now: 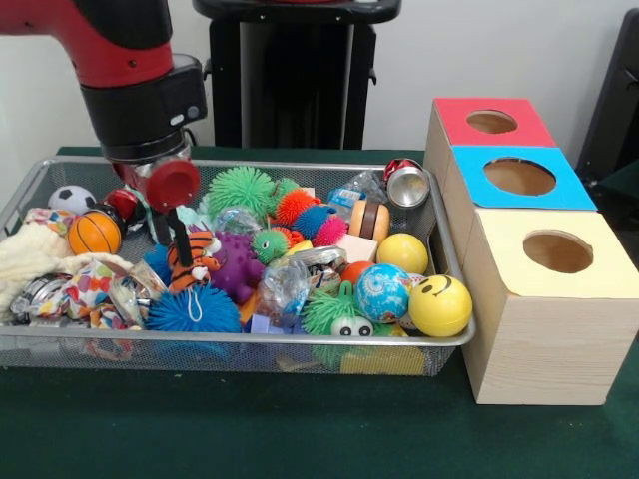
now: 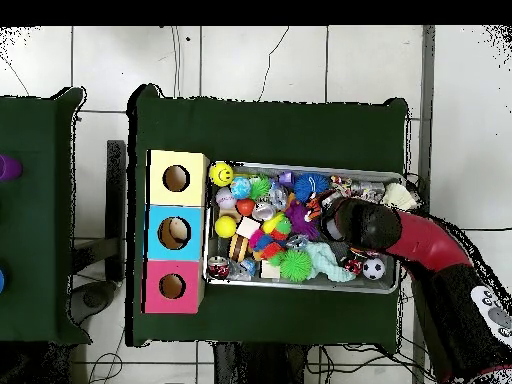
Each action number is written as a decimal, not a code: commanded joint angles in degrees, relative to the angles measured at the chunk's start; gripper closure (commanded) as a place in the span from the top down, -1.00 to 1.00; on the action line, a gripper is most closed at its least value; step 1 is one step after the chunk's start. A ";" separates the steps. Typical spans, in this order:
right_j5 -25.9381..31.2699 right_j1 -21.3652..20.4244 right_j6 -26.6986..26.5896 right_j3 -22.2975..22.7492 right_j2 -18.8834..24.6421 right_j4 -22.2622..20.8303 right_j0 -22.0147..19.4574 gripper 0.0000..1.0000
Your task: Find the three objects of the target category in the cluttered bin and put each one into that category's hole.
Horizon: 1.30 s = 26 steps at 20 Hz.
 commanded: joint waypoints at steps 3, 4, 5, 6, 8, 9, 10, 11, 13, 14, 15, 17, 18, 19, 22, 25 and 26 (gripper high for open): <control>-3.30 3.75 -7.47 5.35 4.35 -3.14 -2.15 1.00; -3.69 4.33 -7.68 5.17 4.23 -3.54 -2.24 1.00; -4.60 5.10 -7.69 5.00 3.93 -4.20 -2.19 1.00; -5.51 5.87 -7.70 4.83 3.63 -4.85 -2.15 1.00; -7.66 7.37 -7.44 4.64 3.04 -6.13 -2.10 1.00; -8.39 8.07 -7.46 4.38 2.86 -6.64 -2.20 1.00; -9.77 8.80 -7.23 4.34 2.58 -7.38 -2.28 1.00; -10.08 8.86 -7.19 4.42 2.60 -7.62 -2.34 1.00; -10.74 9.33 -7.18 4.32 2.58 -8.30 -2.48 1.00; -11.31 9.72 -7.16 4.21 2.54 -8.71 -2.59 1.00; -11.81 10.00 -6.98 4.14 2.39 -9.01 -2.54 1.00; -12.76 10.32 -6.61 4.19 2.09 -9.54 -2.38 1.00; -13.21 10.52 -6.37 4.04 1.95 -9.66 -2.29 1.00; -13.67 10.71 -6.13 3.89 1.81 -9.79 -2.20 1.00; -16.03 10.48 -4.58 3.58 0.69 -10.54 -1.27 -1.00; -18.11 10.48 -2.79 4.00 0.20 -10.22 -1.16 -1.00; -18.81 10.48 -2.20 4.14 0.03 -10.12 -1.12 -1.00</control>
